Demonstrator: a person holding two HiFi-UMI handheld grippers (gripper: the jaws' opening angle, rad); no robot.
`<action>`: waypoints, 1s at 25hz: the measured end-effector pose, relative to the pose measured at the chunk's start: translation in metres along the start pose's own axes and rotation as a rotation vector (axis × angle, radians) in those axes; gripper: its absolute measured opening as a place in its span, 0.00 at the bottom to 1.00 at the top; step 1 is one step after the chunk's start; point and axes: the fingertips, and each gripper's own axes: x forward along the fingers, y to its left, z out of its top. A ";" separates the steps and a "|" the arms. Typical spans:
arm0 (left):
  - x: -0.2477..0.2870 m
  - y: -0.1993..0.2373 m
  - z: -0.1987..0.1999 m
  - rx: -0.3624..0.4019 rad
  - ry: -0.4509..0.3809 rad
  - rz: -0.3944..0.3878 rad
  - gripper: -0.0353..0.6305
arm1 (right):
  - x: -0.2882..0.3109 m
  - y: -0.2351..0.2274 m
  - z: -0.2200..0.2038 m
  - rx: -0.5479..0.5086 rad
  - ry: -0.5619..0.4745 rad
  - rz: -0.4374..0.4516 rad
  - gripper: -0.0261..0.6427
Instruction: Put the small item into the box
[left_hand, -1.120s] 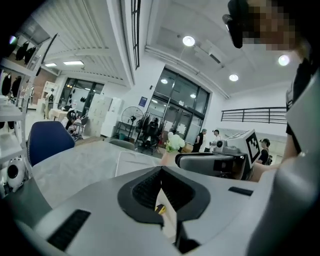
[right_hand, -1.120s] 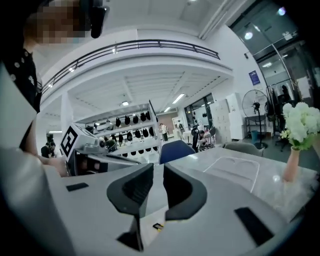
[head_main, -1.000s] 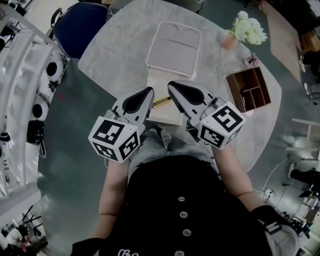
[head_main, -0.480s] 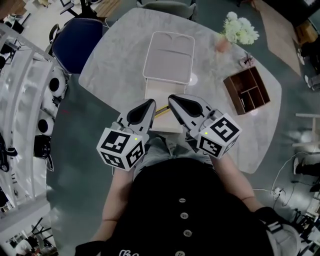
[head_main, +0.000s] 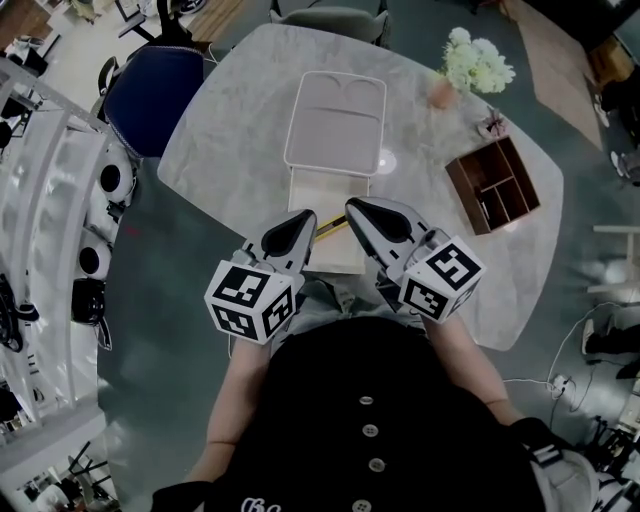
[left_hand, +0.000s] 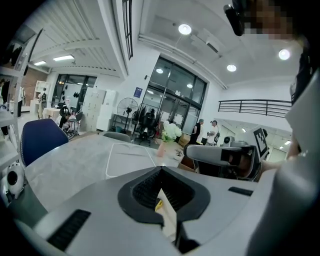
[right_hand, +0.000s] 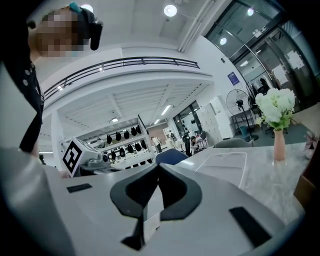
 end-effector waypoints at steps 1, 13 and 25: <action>0.002 0.000 -0.002 0.000 0.008 0.002 0.08 | 0.000 -0.001 -0.001 0.001 0.002 0.000 0.04; 0.008 -0.004 -0.018 -0.004 0.062 -0.007 0.08 | -0.003 -0.011 -0.025 0.038 0.089 -0.009 0.04; 0.006 -0.007 -0.025 -0.017 0.066 -0.004 0.08 | -0.006 -0.004 -0.030 0.057 0.099 0.034 0.04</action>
